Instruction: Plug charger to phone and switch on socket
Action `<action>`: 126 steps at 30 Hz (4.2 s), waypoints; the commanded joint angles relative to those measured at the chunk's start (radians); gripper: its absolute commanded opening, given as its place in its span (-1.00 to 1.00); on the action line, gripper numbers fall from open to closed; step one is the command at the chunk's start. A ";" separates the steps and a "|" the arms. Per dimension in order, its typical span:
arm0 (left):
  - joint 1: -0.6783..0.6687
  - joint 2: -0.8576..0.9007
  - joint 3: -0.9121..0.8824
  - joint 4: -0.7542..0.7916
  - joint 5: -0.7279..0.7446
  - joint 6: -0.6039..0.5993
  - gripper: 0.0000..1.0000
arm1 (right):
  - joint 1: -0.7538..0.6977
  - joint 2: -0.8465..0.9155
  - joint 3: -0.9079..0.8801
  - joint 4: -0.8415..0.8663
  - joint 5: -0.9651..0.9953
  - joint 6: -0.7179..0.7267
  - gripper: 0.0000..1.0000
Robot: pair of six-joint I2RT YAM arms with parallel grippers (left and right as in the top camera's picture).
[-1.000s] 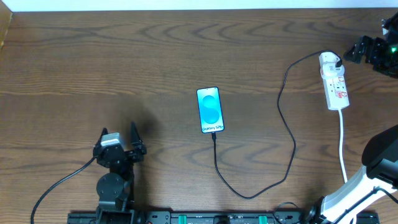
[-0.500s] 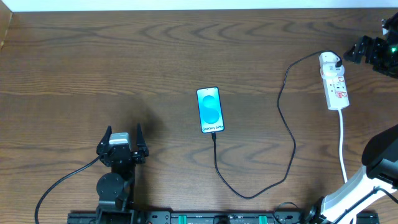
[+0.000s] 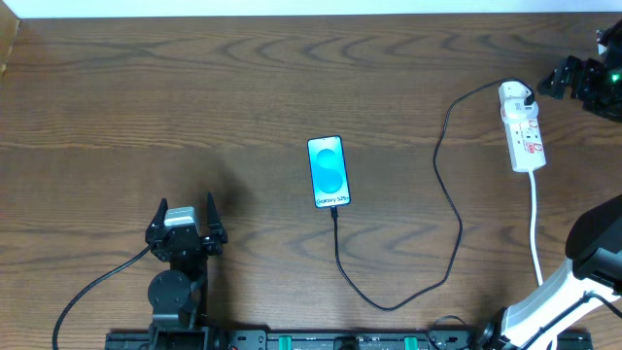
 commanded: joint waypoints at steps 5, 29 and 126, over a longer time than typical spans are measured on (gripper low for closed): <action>0.006 -0.009 -0.023 -0.037 0.013 0.010 0.51 | 0.004 -0.004 0.007 -0.001 -0.005 0.004 0.99; 0.005 -0.006 -0.023 -0.037 0.013 0.010 0.52 | 0.004 -0.004 0.007 -0.001 -0.005 0.004 0.99; 0.005 -0.006 -0.023 -0.037 0.013 0.010 0.51 | 0.225 -1.469 -2.005 1.664 0.174 0.105 0.99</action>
